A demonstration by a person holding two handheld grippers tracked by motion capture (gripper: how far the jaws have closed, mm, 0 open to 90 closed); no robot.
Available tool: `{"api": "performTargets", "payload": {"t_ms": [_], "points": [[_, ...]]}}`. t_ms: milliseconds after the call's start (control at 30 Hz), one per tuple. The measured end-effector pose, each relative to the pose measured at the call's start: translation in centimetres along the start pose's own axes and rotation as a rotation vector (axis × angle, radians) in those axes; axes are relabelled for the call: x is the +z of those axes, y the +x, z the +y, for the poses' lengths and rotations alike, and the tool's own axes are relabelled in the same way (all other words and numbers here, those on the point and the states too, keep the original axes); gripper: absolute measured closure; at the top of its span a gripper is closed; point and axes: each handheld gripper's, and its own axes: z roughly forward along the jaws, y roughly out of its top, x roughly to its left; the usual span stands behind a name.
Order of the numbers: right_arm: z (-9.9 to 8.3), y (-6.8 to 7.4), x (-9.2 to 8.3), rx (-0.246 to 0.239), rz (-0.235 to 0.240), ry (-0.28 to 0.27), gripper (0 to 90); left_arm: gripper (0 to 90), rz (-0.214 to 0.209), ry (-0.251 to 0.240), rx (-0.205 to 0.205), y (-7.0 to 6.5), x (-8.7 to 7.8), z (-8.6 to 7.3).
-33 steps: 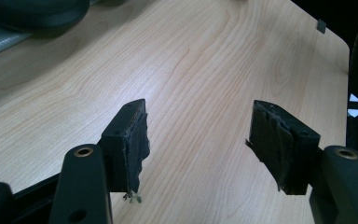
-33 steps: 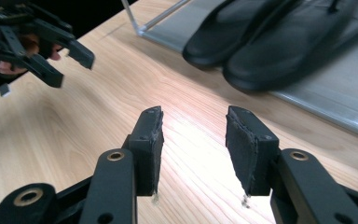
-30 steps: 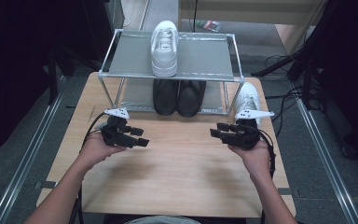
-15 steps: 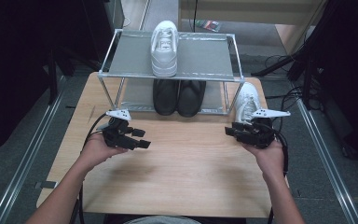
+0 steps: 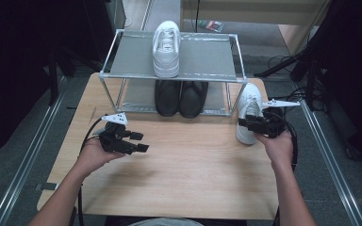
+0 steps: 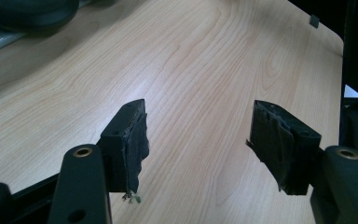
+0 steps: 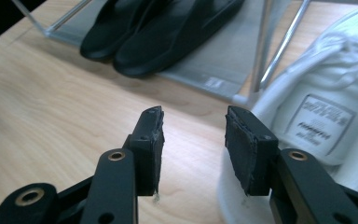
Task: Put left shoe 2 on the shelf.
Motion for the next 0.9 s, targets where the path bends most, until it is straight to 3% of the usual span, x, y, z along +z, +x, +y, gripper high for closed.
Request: {"api": "performTargets", "payload": {"t_ms": [167, 267, 367, 567, 700, 900], "points": [[0.1, -1.4, 1.1, 0.008, -0.026, 0.037, 56.7, 37.0, 0.011, 0.011, -0.004, -0.1, -0.3, -0.5], [-0.2, -1.8, 2.0, -0.012, -0.044, 0.087, 57.1, 37.0, 0.018, 0.008, -0.011, -0.2, -0.5, -0.8], [-0.7, -2.0, 2.8, -0.001, -0.039, 0.135, 56.6, 37.0, 0.017, 0.011, -0.012, -0.2, -0.5, -0.9], [-0.9, -2.0, 3.3, 0.006, -0.041, 0.142, 58.2, 36.9, 0.020, 0.014, -0.016, -0.3, -0.5, -1.0], [-0.8, -2.1, 3.9, 0.001, -0.085, 0.164, 66.4, 36.8, 0.006, 0.012, -0.025, -0.2, -0.7, -1.1], [-0.6, -2.4, 4.0, 0.041, -0.068, 0.177, 68.5, 36.7, -0.013, 0.002, -0.017, -0.6, -0.6, -0.9]]}}
